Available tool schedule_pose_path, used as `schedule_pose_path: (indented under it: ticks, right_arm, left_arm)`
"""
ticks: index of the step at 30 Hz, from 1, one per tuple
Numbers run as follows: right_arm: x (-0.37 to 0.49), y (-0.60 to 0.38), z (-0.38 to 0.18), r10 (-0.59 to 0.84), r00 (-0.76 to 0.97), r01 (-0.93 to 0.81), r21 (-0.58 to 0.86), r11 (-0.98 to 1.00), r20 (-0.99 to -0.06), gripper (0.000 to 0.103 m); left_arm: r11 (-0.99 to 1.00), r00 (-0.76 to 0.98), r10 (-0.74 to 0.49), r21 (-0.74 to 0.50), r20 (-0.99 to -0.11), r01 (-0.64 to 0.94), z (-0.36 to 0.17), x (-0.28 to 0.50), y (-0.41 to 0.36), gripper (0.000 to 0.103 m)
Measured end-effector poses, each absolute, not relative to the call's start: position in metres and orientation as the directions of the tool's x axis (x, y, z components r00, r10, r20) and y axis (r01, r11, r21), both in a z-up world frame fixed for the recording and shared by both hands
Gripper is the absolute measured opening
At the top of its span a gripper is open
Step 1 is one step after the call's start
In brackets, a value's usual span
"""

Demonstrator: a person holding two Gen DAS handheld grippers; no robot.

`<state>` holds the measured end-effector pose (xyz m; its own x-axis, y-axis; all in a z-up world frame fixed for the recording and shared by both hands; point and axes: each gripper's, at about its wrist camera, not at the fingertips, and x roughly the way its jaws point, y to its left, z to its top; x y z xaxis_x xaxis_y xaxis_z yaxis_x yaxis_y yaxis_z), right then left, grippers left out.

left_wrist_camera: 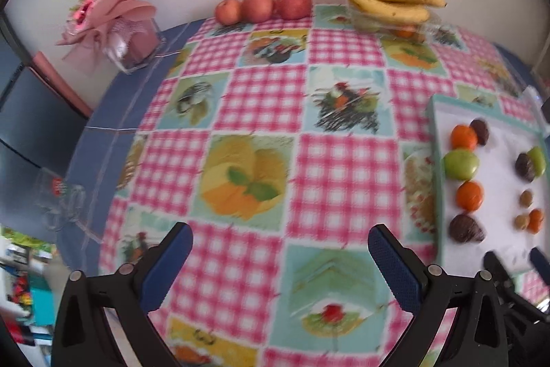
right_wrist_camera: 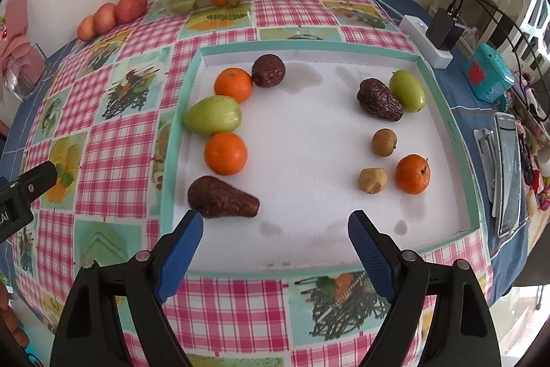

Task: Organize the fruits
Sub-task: 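Withdraw both open grippers away from the tray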

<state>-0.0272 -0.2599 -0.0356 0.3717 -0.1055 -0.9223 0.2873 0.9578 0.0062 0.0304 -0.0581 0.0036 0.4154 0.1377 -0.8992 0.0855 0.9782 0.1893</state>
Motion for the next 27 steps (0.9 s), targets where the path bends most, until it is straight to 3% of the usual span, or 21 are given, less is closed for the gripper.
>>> schedule_pose_path:
  ticks: [11,27]
  right_arm:
    - [-0.053,-0.242,-0.021,-0.097,0.415,0.269,0.02,0.963,-0.905,0.087]
    - [-0.06,-0.236,-0.017,-0.099,0.428,0.262,0.019,0.965,-0.898,0.087]
  left_arm:
    - [0.972,0.448,0.158,0.219,-0.88,0.088,0.003,-0.01,-0.025,0.103]
    - [0.983,0.431,0.084,0.146,-0.899,0.112,0.001,-0.011,-0.021,0.103]
